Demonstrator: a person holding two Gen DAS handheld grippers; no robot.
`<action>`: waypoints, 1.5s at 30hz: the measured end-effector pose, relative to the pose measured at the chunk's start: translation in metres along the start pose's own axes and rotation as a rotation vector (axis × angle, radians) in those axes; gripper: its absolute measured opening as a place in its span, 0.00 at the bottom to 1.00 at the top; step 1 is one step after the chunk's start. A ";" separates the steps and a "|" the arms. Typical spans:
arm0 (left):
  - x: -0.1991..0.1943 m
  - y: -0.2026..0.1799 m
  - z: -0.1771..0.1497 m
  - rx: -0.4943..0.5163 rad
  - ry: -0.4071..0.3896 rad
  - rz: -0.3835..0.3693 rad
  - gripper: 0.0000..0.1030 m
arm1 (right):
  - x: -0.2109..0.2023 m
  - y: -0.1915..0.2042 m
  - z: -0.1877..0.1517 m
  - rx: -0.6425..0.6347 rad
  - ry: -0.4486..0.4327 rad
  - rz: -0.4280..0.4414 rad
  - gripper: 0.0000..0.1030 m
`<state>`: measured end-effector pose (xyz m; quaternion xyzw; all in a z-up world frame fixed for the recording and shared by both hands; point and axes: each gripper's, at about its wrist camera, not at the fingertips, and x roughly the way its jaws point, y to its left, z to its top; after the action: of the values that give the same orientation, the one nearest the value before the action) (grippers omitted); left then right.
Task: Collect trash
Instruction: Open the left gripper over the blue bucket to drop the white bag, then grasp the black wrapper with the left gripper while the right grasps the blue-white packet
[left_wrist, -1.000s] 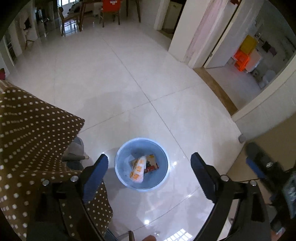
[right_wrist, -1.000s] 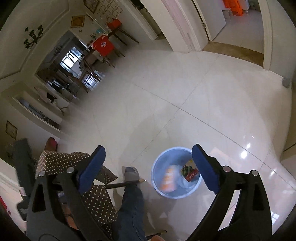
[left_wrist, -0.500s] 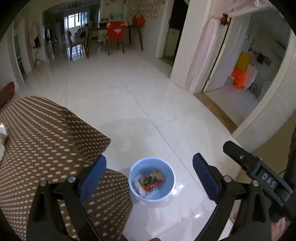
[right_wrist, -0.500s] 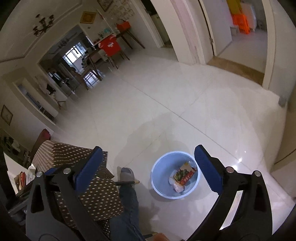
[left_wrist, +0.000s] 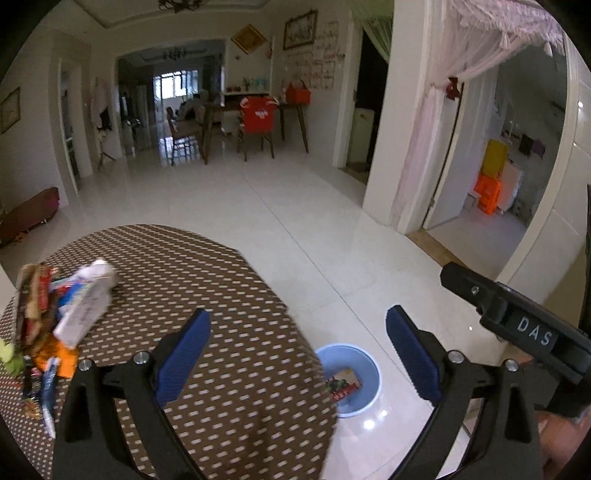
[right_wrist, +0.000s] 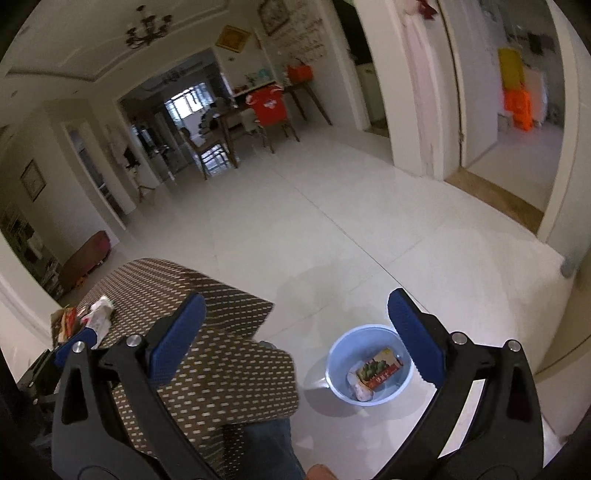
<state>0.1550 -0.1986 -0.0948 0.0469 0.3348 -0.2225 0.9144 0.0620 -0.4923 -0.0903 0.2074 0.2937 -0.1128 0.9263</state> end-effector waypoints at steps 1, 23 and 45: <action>-0.008 0.007 -0.002 -0.005 -0.011 0.007 0.91 | -0.001 0.008 -0.001 -0.010 0.000 0.006 0.94; -0.094 0.173 -0.078 -0.173 -0.085 0.299 0.91 | 0.014 0.198 -0.067 -0.300 0.105 0.218 0.94; -0.034 0.285 -0.115 -0.286 0.174 0.330 0.59 | 0.054 0.256 -0.118 -0.404 0.248 0.259 0.94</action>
<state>0.1890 0.0968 -0.1800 -0.0100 0.4284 -0.0151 0.9034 0.1313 -0.2162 -0.1280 0.0663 0.3925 0.0940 0.9125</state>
